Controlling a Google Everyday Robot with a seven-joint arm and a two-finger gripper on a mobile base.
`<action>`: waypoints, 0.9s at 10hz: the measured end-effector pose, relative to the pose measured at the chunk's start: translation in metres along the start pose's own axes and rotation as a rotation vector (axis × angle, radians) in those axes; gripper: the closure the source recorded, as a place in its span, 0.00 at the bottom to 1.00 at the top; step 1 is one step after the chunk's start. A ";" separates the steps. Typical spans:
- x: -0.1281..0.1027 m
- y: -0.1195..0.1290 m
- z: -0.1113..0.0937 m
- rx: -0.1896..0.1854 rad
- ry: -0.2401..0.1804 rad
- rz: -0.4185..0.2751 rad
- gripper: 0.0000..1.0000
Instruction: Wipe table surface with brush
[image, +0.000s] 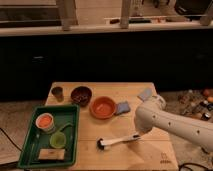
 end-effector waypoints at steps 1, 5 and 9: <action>-0.010 0.000 -0.001 0.003 -0.010 -0.015 0.20; -0.055 0.000 0.004 0.006 -0.029 -0.052 0.20; -0.073 -0.002 0.034 -0.012 -0.087 -0.025 0.20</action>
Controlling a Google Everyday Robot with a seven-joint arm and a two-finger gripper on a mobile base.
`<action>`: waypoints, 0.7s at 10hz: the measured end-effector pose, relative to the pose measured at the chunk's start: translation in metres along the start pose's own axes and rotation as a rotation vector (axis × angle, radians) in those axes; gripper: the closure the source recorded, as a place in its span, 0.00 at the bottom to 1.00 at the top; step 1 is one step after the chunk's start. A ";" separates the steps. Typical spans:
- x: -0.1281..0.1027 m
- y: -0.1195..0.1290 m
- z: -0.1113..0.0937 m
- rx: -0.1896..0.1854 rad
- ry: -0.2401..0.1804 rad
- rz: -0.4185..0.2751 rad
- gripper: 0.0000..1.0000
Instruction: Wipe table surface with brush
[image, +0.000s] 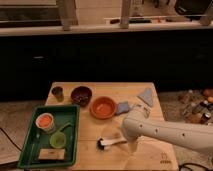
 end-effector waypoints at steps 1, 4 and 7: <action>0.000 0.000 0.003 -0.002 -0.013 0.009 0.20; 0.002 0.002 0.010 -0.007 -0.040 0.037 0.20; 0.001 0.002 0.016 -0.008 -0.049 0.040 0.27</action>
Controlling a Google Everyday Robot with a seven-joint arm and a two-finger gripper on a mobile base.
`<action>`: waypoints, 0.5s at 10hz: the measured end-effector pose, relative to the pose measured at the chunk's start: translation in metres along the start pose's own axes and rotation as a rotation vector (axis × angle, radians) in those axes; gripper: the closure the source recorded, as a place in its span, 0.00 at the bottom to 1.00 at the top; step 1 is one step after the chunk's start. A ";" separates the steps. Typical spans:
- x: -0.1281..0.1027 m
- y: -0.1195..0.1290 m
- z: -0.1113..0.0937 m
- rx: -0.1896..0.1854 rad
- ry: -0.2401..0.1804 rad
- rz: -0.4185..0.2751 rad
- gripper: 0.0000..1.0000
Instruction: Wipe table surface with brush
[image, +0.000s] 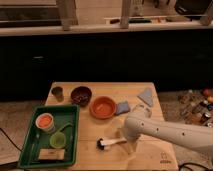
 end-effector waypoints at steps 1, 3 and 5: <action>0.001 0.001 0.004 0.000 0.001 0.000 0.38; 0.001 -0.001 0.008 0.001 -0.003 0.000 0.58; 0.002 -0.001 0.006 0.002 -0.002 0.000 0.80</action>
